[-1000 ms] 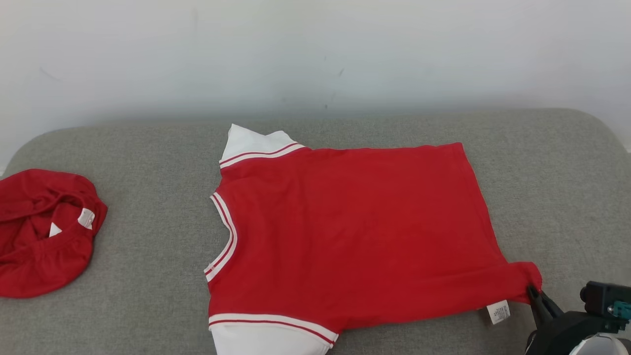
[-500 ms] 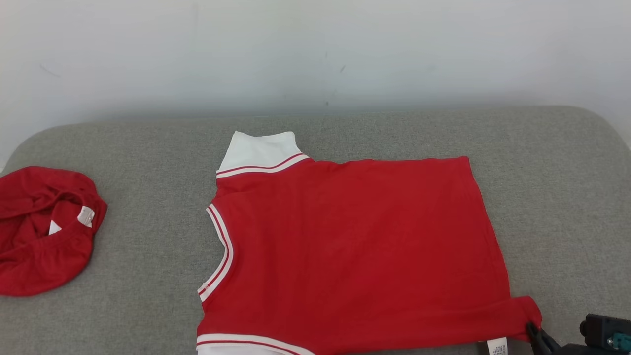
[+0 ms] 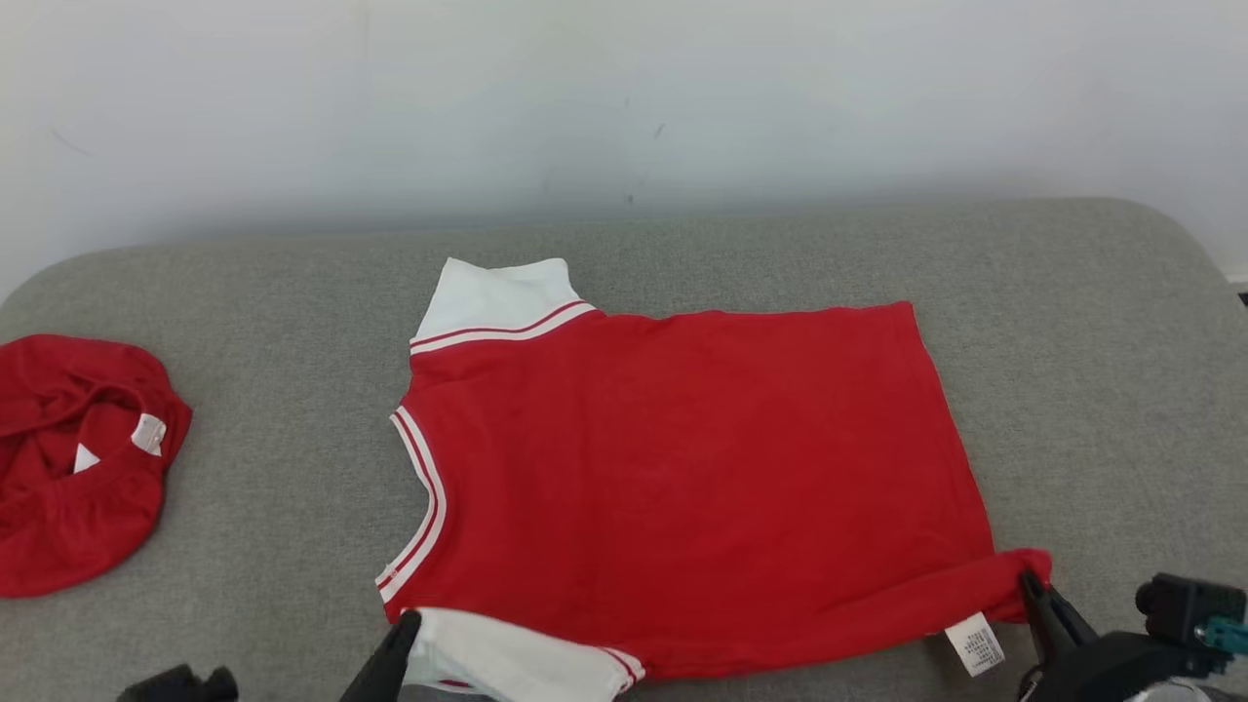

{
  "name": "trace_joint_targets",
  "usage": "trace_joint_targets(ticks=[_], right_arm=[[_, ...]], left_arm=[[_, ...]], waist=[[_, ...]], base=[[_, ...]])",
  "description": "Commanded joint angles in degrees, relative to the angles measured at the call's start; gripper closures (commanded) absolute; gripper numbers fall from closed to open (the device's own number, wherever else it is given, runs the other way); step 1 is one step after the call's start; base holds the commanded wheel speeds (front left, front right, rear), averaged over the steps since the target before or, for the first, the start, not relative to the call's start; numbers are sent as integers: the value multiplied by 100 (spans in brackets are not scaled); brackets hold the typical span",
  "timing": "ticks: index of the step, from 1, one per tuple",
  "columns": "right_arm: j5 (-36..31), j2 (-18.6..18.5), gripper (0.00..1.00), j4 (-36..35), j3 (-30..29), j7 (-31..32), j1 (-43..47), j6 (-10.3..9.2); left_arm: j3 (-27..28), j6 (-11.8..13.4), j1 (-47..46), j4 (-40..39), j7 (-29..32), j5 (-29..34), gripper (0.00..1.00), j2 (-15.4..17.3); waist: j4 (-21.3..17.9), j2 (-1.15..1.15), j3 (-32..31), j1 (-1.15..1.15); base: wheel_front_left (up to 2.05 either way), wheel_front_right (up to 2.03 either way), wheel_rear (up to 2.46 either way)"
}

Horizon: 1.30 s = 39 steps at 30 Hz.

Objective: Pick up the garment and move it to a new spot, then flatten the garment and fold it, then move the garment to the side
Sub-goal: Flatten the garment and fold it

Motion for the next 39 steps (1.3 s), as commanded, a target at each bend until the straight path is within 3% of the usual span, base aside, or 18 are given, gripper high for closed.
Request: trace_joint_targets(ticks=[1,10,16,25,39], right_arm=[[38,4,100,47,89,-39,-164,-14],[39,-56,100,460,341,-291,-822,-14],[-55,-141,100,819,537,-642,-1278,-14],[-230,-147,100,1160,366,-1171,-1587,-14],[-393,-107,100,1576,170,-1445,-1830,-14]], left_arm=[[-87,3,-315,224,-206,320,100,-99],[-352,24,-1804,1533,-1413,1555,100,-673],[-578,-78,-2499,2201,-1916,2006,100,-822],[-511,-76,-2796,2564,-2493,2046,100,-946],[-604,-65,-3286,3068,-2673,2299,100,-939]], waist=[[-50,0,47,0],[-34,0,358,0],[-54,0,572,0],[-44,0,713,0],[10,0,844,0]], base=[[0,0,0],[0,0,0],[0,0,0],[0,0,0],[0,0,0]])
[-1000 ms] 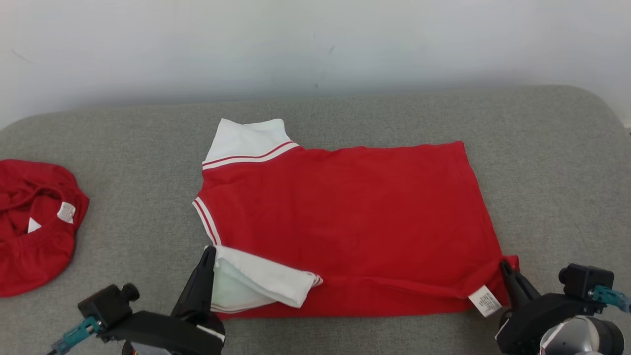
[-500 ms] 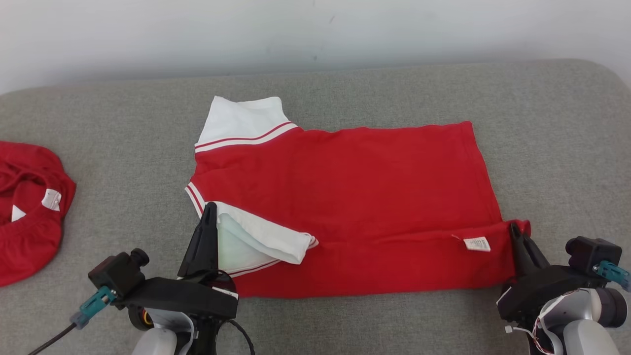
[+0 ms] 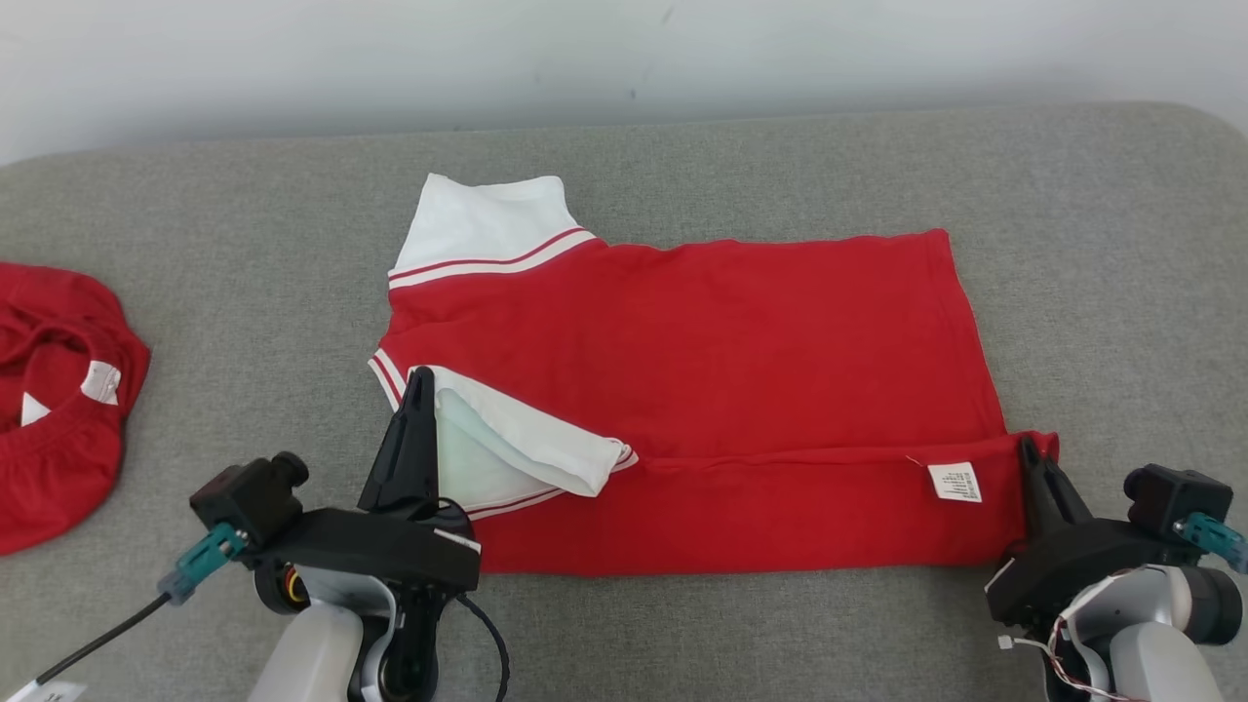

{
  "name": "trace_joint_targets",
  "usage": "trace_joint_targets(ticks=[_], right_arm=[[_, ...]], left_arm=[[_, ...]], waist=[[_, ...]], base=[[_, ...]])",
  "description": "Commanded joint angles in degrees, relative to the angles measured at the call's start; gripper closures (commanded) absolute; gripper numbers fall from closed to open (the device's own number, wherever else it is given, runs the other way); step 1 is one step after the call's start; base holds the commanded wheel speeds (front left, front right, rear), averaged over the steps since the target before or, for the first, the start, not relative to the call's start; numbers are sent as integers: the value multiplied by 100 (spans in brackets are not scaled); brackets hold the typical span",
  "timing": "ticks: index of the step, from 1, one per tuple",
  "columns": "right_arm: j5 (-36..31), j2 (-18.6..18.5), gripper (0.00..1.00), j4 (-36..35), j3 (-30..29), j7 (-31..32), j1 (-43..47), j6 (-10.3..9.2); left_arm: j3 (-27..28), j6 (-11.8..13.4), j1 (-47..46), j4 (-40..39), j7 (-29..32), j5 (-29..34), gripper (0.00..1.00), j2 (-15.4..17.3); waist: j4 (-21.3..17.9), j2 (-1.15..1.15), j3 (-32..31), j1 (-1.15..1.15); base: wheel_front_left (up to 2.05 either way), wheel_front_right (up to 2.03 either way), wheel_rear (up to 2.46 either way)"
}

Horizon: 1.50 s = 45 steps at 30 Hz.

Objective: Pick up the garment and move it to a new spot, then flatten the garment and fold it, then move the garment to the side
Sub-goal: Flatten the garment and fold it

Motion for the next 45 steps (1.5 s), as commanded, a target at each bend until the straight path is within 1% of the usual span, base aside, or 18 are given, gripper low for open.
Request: trace_joint_targets(ticks=[1,2,5,6,7,8,11,13,15,18,22,23,24,29,34,38,43,45], right_arm=[[-38,48,100,30,6,-42,-72,-14],[-61,64,100,67,21,-41,-107,-14],[-127,113,100,147,-5,-81,-176,-14],[-146,130,76,174,-26,-101,-203,-14],[-178,144,0,200,-54,-115,-229,-14],[-199,158,0,223,-100,-162,-261,-14],[-254,181,0,301,-130,-186,-294,-14],[-264,163,0,312,-158,-157,-285,-14],[-292,135,0,210,-244,-88,-186,-14],[-313,159,0,-25,-314,91,-40,-14],[-317,167,0,-415,-402,360,187,-14],[-317,167,0,-415,-402,360,187,-14],[-361,218,0,-619,-447,486,312,-14],[-416,322,0,-936,-551,668,507,-14],[-480,445,0,-1073,-559,800,595,-14],[-626,496,0,-968,-609,898,533,-14],[-768,538,0,-671,-670,1051,373,-14],[-823,545,0,-591,-650,1099,306,-14]], left_arm=[[-9,36,-108,83,-9,85,100,5],[-19,35,-164,163,-18,118,100,18],[-82,152,-330,418,-83,363,100,98],[-77,190,-384,485,-121,429,89,89],[-114,236,-441,564,-159,579,27,130],[-139,297,-477,652,-198,684,0,153],[-281,506,-583,871,-290,1218,0,290],[-330,622,-567,990,-312,1441,0,316],[-424,761,-438,1126,-338,1737,0,454],[-547,913,-256,1164,-330,2012,0,642],[-755,1128,67,1074,-129,2334,0,924],[-755,1128,67,1074,-129,2334,0,924],[-841,1240,223,991,3,2470,0,1038],[-924,1416,506,855,229,2567,0,1149],[-961,1490,664,930,456,2451,0,1103],[-958,1503,564,1131,495,2398,0,1034],[-920,1604,407,1420,590,2333,0,967],[-914,1593,372,1487,627,2294,0,947]], waist=[[-12,-1,5,0],[-27,-1,10,0],[-59,-1,6,0],[-66,-1,0,0],[-72,-1,-9,0],[-76,-1,-27,0],[-73,-1,-104,0],[-66,-1,-170,0],[-48,-1,-291,0],[-43,-1,-378,0],[-46,-1,-438,0],[-46,-1,-438,0],[-55,-1,-444,0],[-55,-1,-441,0],[-87,-1,-372,0],[-120,-1,-306,0],[-168,-1,-234,0],[-192,-1,-209,0]], base=[[0,0,0],[0,0,0],[0,0,0],[0,0,0],[0,0,0],[0,0,0],[0,0,0],[0,0,0],[0,0,0],[0,0,0],[0,0,0],[0,0,0],[0,0,0],[0,0,0],[0,0,0],[0,0,0],[0,0,0],[0,0,0]])
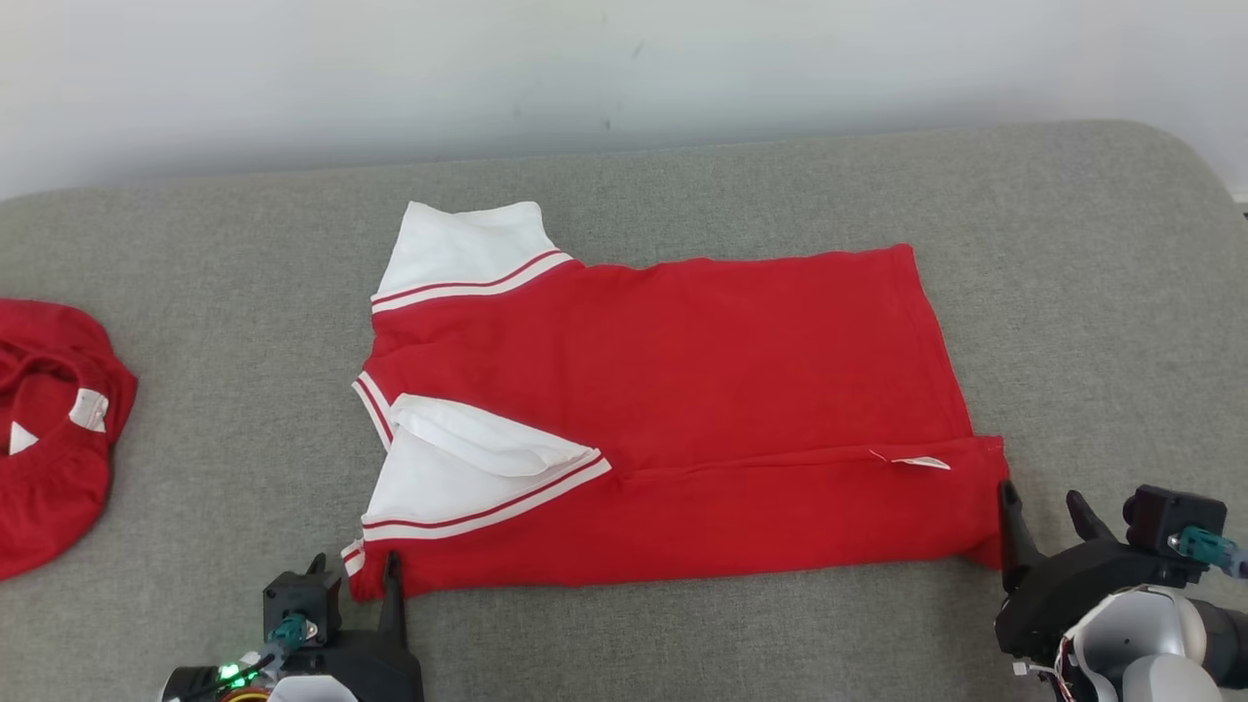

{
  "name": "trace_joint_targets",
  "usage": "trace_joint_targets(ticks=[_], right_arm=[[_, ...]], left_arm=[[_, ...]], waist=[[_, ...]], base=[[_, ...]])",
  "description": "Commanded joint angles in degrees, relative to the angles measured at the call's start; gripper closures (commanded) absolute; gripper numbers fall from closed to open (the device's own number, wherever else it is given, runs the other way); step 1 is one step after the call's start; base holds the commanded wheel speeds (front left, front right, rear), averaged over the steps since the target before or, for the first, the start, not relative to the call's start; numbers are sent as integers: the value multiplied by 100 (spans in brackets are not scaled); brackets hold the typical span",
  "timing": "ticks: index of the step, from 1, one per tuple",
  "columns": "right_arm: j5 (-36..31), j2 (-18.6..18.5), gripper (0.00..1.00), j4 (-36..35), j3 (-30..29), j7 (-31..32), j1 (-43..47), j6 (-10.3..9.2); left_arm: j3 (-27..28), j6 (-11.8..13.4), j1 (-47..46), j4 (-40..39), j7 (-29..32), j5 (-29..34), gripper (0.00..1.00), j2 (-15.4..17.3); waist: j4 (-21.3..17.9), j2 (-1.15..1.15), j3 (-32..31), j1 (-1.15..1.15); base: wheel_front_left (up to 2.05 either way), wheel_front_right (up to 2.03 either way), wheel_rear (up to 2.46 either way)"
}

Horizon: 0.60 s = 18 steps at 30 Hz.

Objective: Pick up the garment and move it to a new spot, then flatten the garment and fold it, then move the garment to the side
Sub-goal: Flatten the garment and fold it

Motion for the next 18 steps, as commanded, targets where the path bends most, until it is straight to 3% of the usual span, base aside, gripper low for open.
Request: trace_joint_targets(ticks=[1,2,3,4,5,6,7,18], right_arm=[[-53,31,0,75,19,49,-79,-14],[-74,37,0,144,18,99,-103,-14],[-92,43,0,220,21,165,-124,-14],[-120,47,0,292,35,237,-144,-14],[-137,49,0,366,48,321,-163,-14],[-132,52,0,429,72,404,-176,-14],[-136,53,0,479,99,477,-194,-14],[-83,64,0,893,357,1014,-366,-14]], left_arm=[[-34,-4,-29,83,89,-18,0,-23],[-40,-7,-11,112,124,-46,0,-35],[-46,-14,11,146,166,-70,31,-38],[-52,-7,30,178,188,-85,53,-36],[-54,-7,45,194,196,-105,66,-43],[-49,-12,56,210,205,-128,91,-59],[-51,-7,62,223,206,-141,100,-57],[-73,-77,6,385,265,-275,100,-123]], waist=[[-27,0,33,0],[-32,0,40,0],[-35,0,46,0],[-34,0,57,0],[-30,0,67,0],[-18,0,78,0],[-7,0,88,0],[92,0,176,0]], base=[[0,0,0],[0,0,0],[0,0,0],[0,0,0],[0,0,0],[0,0,0],[0,0,0],[0,0,0]])
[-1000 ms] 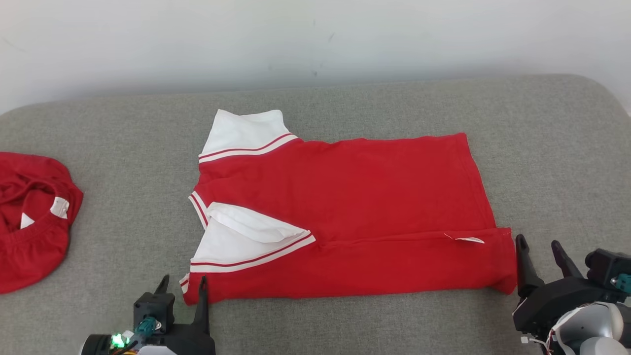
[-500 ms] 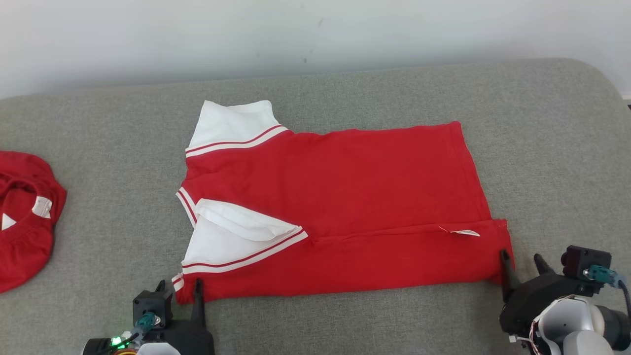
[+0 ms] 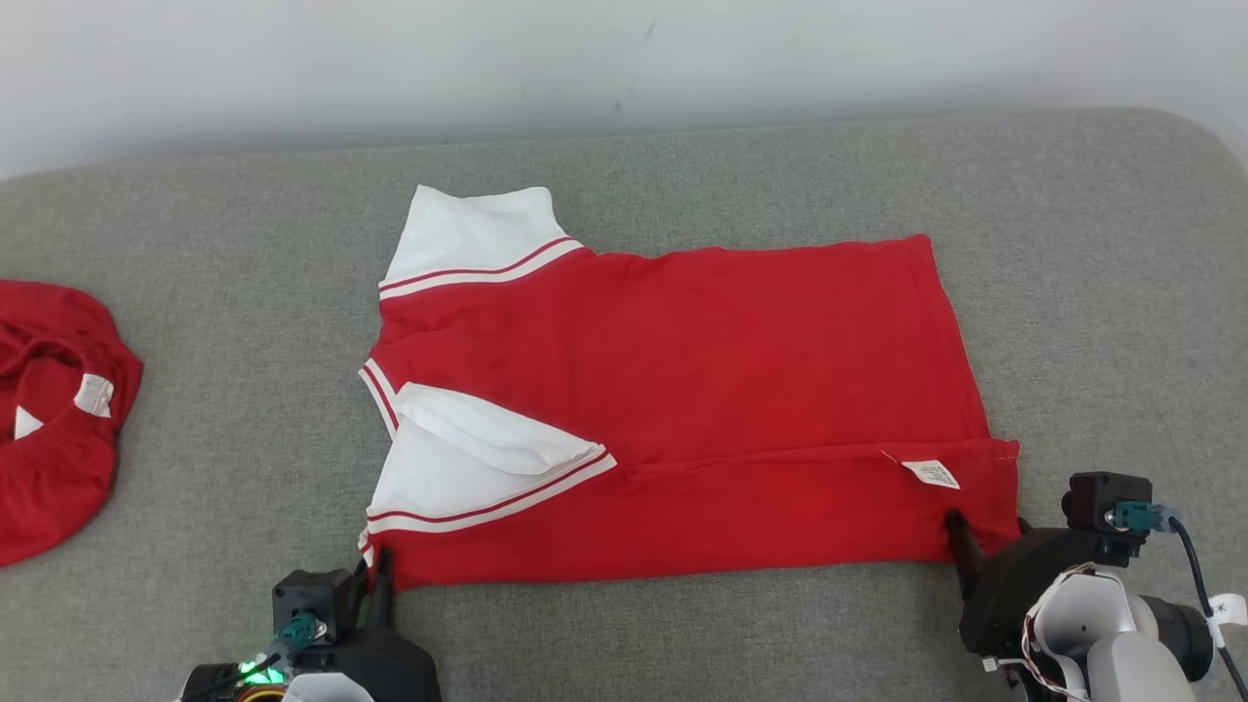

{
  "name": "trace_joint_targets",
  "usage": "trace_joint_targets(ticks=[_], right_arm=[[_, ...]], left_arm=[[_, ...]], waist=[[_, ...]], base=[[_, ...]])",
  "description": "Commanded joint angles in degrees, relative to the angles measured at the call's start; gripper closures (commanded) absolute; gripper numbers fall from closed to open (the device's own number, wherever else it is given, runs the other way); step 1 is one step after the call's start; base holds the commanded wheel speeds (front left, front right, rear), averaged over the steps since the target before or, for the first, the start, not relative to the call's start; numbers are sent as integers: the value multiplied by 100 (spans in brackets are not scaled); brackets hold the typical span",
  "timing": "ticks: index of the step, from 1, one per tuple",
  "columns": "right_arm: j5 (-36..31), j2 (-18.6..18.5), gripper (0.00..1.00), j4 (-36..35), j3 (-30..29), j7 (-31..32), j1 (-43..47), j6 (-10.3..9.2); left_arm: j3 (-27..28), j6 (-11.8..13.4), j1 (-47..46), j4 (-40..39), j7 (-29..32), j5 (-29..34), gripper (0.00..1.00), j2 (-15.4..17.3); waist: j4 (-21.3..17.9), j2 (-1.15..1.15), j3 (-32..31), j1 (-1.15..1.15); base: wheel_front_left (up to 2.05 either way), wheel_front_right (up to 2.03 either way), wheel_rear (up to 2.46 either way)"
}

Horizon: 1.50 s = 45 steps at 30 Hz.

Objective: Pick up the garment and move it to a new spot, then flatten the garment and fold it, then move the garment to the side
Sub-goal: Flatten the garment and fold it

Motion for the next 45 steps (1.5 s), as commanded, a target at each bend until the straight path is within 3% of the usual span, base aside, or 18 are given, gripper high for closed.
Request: trace_joint_targets(ticks=[1,3,6,7,15,23,30,37,38,39,40,45], right_arm=[[-42,38,0,156,31,163,-14,-14],[-12,40,0,189,68,248,-53,-14],[8,47,92,190,135,324,-81,-14],[0,48,100,177,131,334,-78,-14],[-12,23,100,-294,-240,204,206,-14],[225,15,100,-1060,-613,436,860,-16],[499,16,100,-1451,-716,608,1368,-16],[614,18,100,-1281,-723,527,1571,-15],[625,18,33,-1253,-723,504,1573,-15],[650,16,0,-1224,-724,475,1572,-15],[653,17,0,-1193,-714,460,1573,-15],[625,23,0,-1274,-734,359,1525,-15]], left_arm=[[-10,-2,73,177,102,-54,100,6],[-18,-12,40,192,91,-66,100,-4],[-33,-19,15,230,56,-81,100,-31],[-42,-26,20,239,44,-89,100,-40],[9,-167,303,41,-47,-304,100,-30],[37,-153,985,-798,406,-579,100,180],[16,131,1746,-1926,1014,-742,100,398],[-5,396,2169,-2615,1253,-751,100,526],[8,420,2129,-2656,1182,-660,74,567],[-13,421,2131,-2654,1178,-647,6,567],[-21,432,2138,-2653,1181,-644,0,565],[76,524,2187,-2730,1215,-719,0,615]], waist=[[19,0,27,1],[30,0,45,1],[46,0,47,1],[50,0,38,1],[27,0,-207,1],[-10,0,-548,1],[-3,0,-643,1],[71,0,-617,1],[82,0,-615,1],[87,0,-614,1],[85,0,-615,1],[9,0,-625,1]], base=[[0,0,0],[0,0,0],[0,0,0],[0,0,0],[0,0,0],[0,0,0],[0,0,0],[0,0,0],[0,0,0],[0,0,0],[0,0,0],[0,0,0]])
